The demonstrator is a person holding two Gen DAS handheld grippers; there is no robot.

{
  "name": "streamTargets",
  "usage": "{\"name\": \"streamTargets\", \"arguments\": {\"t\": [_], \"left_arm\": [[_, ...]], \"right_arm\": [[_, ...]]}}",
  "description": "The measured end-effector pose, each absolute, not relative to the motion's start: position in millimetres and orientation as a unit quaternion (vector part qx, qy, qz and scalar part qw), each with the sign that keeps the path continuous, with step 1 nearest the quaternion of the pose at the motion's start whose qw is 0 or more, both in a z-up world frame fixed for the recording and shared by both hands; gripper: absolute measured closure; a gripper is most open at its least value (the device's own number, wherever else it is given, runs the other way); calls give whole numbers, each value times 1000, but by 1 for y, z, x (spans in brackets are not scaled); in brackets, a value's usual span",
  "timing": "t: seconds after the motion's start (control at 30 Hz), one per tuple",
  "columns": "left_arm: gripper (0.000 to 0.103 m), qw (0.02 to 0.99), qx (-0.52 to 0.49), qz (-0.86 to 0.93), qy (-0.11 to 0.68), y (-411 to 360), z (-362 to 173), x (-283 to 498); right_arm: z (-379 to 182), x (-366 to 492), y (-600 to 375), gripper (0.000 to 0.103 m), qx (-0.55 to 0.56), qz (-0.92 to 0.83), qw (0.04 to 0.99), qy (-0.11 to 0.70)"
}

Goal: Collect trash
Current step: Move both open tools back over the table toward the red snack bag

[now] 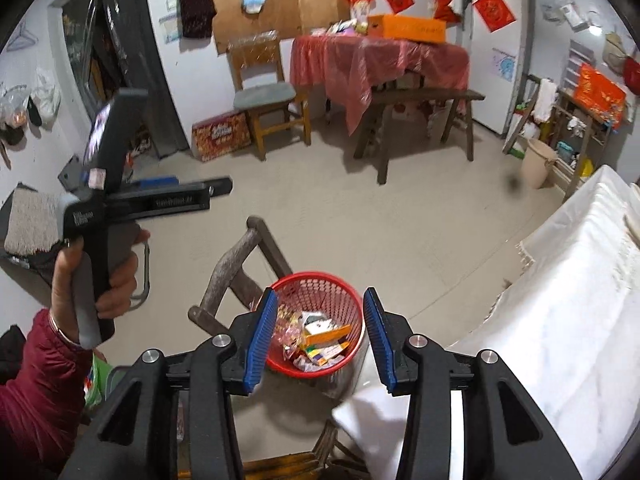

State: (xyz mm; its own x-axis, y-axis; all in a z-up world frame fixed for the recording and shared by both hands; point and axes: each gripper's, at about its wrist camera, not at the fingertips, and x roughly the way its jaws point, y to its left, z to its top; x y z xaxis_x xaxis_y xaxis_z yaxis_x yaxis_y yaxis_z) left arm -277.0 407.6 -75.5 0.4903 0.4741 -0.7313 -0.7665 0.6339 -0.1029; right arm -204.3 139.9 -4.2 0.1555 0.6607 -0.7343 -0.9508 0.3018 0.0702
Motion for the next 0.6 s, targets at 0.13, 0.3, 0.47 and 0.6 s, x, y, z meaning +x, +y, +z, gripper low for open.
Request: {"name": "streamTargets", "arguments": {"t": [0.13, 0.3, 0.47, 0.6], "left_arm": [[7, 842, -202, 364, 342, 398, -69, -271], [7, 850, -192, 357, 337, 386, -60, -265], [7, 859, -182, 349, 327, 373, -47, -262], [7, 867, -177, 342, 316, 363, -35, -262]], "right_arm": [[9, -192, 119, 55, -189, 543, 748, 332], [20, -175, 99, 53, -165, 530, 766, 323], [27, -163, 81, 50, -148, 517, 783, 314], [32, -154, 63, 49, -128, 506, 796, 307]]}}
